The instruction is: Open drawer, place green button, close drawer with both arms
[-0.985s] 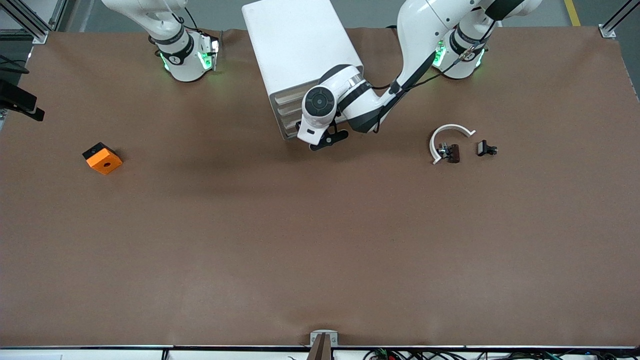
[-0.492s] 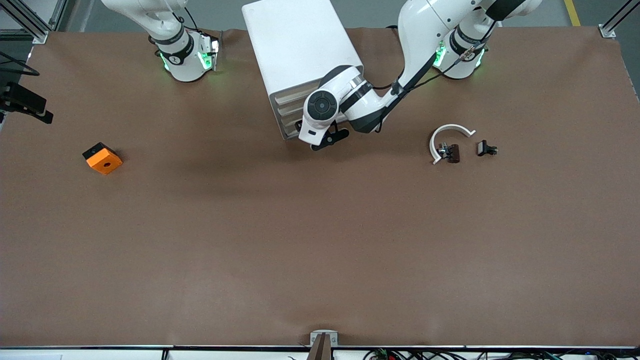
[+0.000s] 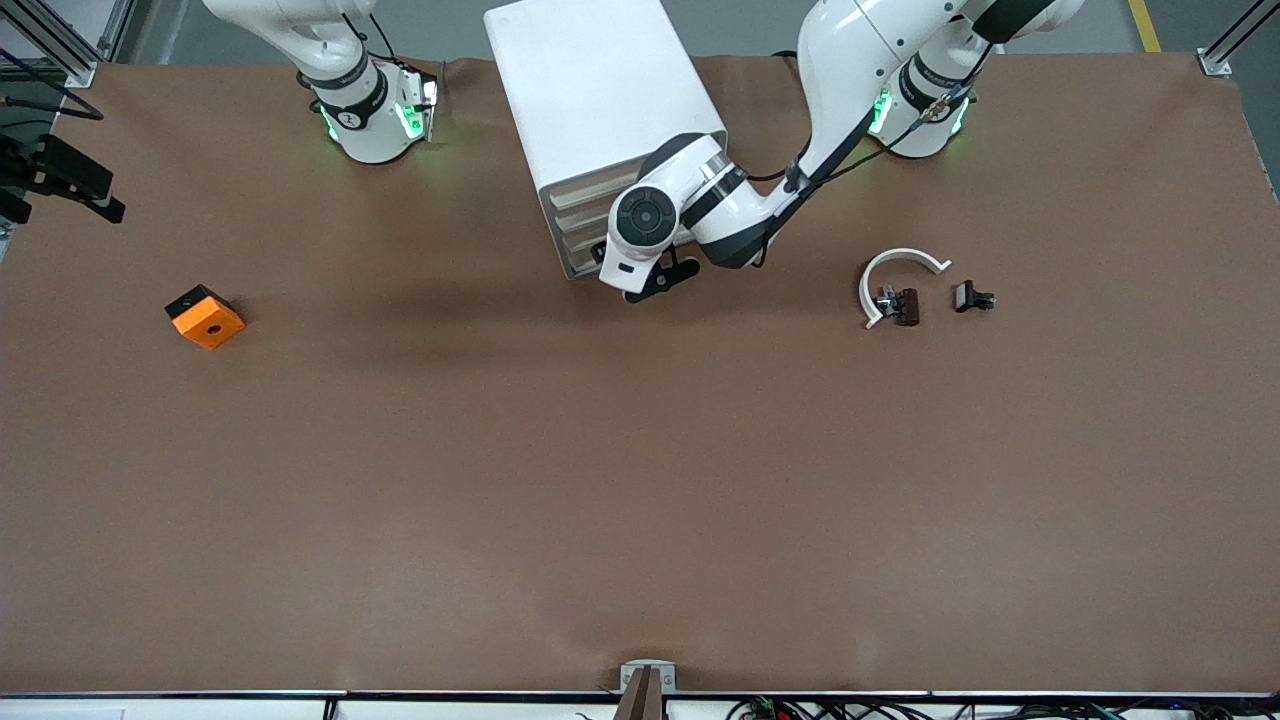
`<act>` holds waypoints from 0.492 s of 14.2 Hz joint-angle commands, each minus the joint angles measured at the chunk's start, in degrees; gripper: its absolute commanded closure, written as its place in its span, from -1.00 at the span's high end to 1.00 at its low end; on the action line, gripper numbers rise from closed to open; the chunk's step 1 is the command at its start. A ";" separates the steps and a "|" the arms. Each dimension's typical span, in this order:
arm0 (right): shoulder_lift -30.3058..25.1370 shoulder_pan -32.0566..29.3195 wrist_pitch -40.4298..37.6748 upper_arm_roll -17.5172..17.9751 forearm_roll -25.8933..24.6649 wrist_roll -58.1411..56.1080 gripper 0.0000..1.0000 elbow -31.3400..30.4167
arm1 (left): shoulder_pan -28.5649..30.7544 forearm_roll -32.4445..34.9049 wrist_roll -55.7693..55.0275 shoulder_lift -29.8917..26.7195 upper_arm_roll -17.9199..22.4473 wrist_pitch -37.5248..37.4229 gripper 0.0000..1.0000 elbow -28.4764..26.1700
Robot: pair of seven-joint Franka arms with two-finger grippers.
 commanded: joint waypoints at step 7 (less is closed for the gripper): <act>-2.49 -2.35 0.90 0.53 2.14 0.47 1.00 -2.62 | 2.60 3.15 0.31 0.95 -0.35 -1.67 1.00 3.33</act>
